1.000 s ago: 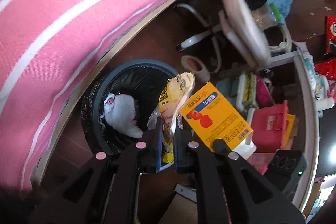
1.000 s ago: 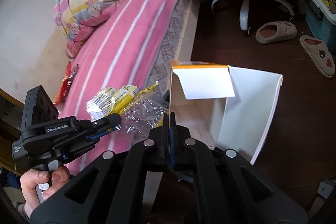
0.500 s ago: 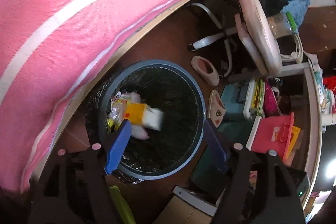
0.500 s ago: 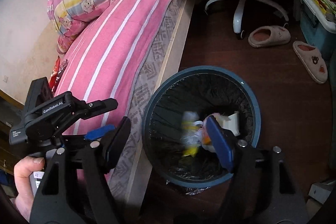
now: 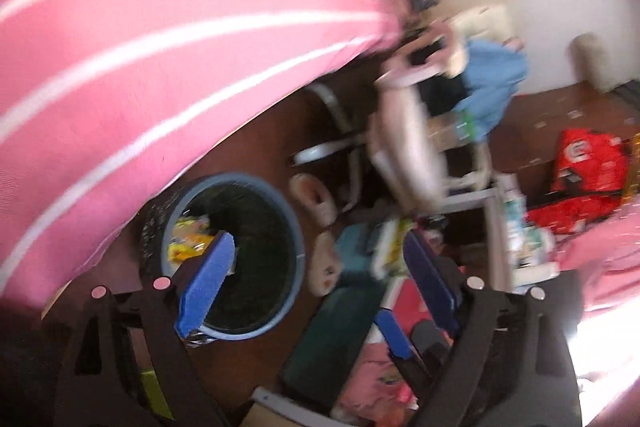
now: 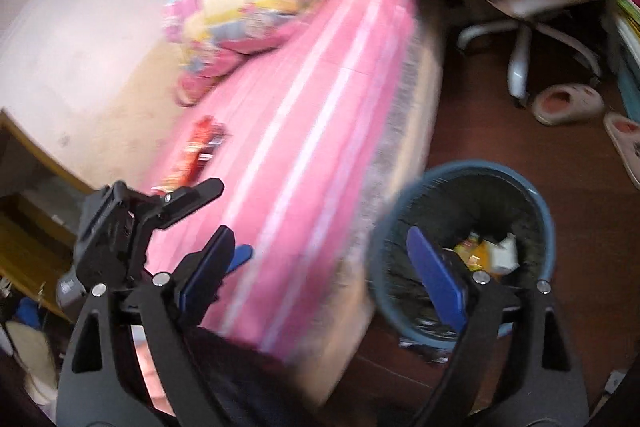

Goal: Collect trash
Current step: 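Move both grippers back to the red snack bag and white carton, then grasp the white-and-green carton with the left gripper while the right grasps the red snack bag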

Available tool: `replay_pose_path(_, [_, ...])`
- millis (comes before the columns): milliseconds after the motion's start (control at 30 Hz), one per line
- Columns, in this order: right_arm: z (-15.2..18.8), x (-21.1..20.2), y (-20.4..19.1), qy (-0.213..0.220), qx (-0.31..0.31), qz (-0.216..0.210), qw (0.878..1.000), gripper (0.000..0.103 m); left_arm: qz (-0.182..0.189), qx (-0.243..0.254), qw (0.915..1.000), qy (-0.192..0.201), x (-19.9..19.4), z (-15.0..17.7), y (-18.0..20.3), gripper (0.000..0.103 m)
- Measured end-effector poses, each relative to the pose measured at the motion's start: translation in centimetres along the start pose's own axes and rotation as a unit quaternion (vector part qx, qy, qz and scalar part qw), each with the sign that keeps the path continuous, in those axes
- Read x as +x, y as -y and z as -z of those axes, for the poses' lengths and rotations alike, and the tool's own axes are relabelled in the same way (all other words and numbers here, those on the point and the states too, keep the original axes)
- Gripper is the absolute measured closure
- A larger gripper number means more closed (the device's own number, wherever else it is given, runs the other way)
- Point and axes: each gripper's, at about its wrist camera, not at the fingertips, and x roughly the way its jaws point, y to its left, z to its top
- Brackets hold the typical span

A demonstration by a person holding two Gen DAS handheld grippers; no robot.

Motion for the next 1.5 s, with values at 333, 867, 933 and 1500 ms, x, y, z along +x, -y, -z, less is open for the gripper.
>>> replay_pose_path(333, [0.1,1.9,-12.4,-0.017,-0.066,-0.085,0.994,0.011,0.02,0.006,0.9931,0.116,-15.0,-2.0,-3.5,0.015])
replay_pose_path(867, [0.5,19.9,-19.6,-0.13,0.039,-0.241,0.961,0.006,-0.131,-0.032,0.9737,0.184,-23.6,-11.0,-15.9,0.014])
replay_pose_path(933, [0.2,21.9,-19.8,-0.143,0.04,-0.232,0.961,0.006,-0.161,-0.011,0.969,0.187,-23.2,-12.6,-15.8,0.014])
replay_pose_path(1500, [-3.6,32.7,-20.5,-0.156,0.068,-0.246,0.954,0.006,-0.363,0.17,0.9045,0.147,-16.2,-24.2,-15.4,0.014])
